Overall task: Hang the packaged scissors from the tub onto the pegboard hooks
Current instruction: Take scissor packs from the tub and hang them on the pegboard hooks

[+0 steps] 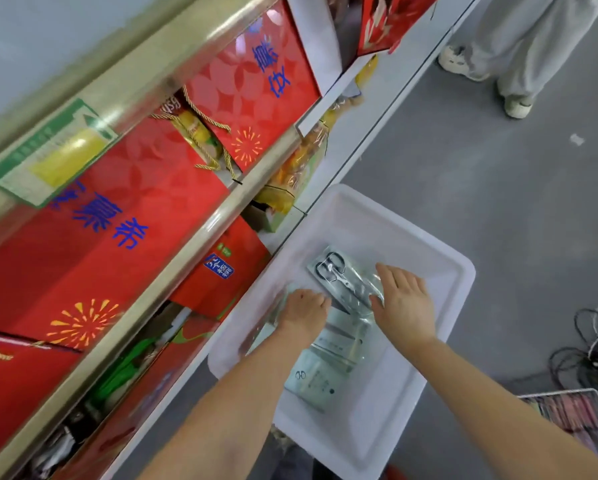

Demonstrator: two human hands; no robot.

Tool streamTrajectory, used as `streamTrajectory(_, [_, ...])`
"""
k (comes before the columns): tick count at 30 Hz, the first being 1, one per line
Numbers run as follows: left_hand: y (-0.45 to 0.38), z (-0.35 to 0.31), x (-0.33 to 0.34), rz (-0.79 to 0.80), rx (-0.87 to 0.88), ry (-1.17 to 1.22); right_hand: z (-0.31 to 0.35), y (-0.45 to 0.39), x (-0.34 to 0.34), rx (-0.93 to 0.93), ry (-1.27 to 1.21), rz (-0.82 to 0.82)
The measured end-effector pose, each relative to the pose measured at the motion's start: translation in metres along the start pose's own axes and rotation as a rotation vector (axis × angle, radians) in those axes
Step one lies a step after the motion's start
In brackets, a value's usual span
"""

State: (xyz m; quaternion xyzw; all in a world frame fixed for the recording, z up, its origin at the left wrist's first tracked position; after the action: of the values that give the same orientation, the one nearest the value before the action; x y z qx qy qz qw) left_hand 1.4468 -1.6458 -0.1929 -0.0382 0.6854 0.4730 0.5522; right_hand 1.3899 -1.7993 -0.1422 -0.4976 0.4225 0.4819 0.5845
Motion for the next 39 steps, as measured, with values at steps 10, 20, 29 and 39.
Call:
streamTrajectory(10, [0.006,0.038,-0.009,-0.181,-0.158,0.238,-0.01,0.018,0.044,0.357,-0.164,0.161])
streamTrajectory(20, [0.049,0.089,-0.05,-0.444,-0.549,0.73,0.056,0.012,0.071,1.732,-1.227,0.035])
streamTrajectory(29, [0.062,0.088,-0.045,-0.506,-0.542,0.856,0.051,-0.029,0.093,1.279,-0.748,0.344])
streamTrajectory(39, [0.097,0.096,-0.067,-0.609,-0.516,1.521,0.063,-0.007,0.054,1.703,-1.002,-0.459])
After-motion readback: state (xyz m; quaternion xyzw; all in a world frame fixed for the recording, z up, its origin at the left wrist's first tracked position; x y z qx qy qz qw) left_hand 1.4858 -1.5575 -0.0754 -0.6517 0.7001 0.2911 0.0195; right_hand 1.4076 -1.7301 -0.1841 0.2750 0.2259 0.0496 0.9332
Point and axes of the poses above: each hand's wrist, its own y-axis away from the middle knuckle, its own x-axis out of the palm, z = x × y, the point moved 4 cm from there along -y, towards the middle knuckle, and after that the axes turned 10 degrees about -x, right-handed, at the moved point
